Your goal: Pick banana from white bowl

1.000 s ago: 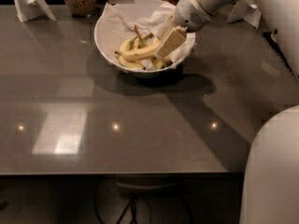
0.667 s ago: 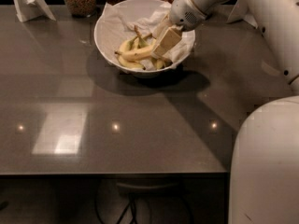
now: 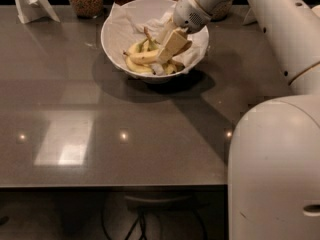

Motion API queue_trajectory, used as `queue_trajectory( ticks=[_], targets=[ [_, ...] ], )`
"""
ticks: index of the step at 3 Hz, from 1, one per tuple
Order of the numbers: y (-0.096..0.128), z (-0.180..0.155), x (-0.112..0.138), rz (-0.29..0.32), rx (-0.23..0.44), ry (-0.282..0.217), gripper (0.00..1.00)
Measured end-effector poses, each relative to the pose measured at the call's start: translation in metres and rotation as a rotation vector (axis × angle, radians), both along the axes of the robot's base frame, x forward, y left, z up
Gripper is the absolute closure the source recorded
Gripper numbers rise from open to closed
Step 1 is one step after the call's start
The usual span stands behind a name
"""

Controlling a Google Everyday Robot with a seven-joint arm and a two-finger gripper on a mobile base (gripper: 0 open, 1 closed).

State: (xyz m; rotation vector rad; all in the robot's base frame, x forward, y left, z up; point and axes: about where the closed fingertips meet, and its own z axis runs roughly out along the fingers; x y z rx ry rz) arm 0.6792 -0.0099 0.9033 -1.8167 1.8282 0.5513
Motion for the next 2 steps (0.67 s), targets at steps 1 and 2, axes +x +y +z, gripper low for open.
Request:
queue_trajectory(
  ticks=[1,2],
  targets=[
    [0.003,-0.007,-0.005,0.013,-0.007,0.025,0.45],
    [-0.002,-0.011,-0.015,0.007,-0.008,0.049,0.5]
  ],
)
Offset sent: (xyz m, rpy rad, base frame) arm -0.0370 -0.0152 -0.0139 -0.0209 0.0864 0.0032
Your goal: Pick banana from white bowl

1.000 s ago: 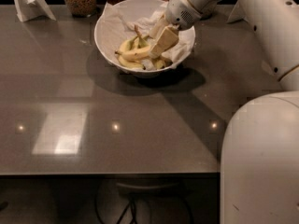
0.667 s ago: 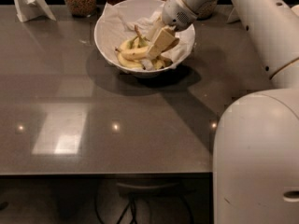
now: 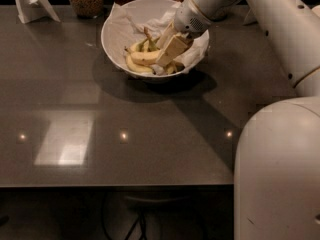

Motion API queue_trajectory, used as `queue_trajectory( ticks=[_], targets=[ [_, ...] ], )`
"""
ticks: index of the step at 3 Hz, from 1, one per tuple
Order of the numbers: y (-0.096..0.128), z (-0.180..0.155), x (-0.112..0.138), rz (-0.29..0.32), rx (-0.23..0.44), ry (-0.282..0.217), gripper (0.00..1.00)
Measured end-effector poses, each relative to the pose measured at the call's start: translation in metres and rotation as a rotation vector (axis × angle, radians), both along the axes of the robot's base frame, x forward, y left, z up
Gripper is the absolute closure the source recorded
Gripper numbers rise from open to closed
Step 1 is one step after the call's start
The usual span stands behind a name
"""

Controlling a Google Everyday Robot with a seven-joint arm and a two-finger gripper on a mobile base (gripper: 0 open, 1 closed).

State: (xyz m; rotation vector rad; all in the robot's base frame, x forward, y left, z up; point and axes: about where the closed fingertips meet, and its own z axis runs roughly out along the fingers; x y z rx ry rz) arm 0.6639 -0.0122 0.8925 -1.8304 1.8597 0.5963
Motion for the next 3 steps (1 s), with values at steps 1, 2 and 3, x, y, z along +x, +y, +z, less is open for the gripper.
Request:
queue_trajectory(
  ticks=[1,2,3],
  targets=[
    [-0.012,0.004,-0.014,-0.034,0.01,0.002,0.66],
    [-0.027,0.013,-0.027,-0.079,0.021,-0.021,0.88],
    [-0.037,0.024,-0.038,-0.111,0.029,-0.05,1.0]
  ],
)
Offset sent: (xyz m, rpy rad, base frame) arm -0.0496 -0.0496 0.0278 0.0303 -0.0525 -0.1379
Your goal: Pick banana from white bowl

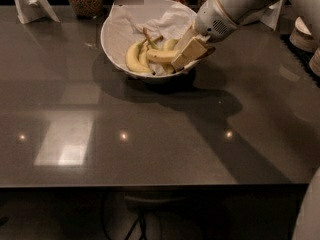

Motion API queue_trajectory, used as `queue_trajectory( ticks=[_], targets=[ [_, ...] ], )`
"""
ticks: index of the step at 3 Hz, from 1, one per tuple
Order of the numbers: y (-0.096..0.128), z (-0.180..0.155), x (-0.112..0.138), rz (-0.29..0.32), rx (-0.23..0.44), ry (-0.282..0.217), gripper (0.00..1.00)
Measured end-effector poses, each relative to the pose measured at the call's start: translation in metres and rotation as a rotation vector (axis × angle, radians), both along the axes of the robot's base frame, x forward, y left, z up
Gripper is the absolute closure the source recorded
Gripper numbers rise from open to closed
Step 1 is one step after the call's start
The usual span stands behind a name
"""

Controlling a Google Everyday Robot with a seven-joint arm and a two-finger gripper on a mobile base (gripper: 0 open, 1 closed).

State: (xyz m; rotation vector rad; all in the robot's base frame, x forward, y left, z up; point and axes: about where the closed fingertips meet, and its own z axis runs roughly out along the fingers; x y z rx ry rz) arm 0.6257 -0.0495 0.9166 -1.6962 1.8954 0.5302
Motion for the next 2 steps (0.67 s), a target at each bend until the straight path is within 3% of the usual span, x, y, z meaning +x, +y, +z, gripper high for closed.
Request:
queue_trajectory(
  ticks=[1,2],
  targets=[
    [-0.012,0.018,-0.015,-0.005,0.037,-0.05,1.0],
    [-0.023,0.031,-0.038,0.036,0.119,-0.079,1.0]
  ],
)
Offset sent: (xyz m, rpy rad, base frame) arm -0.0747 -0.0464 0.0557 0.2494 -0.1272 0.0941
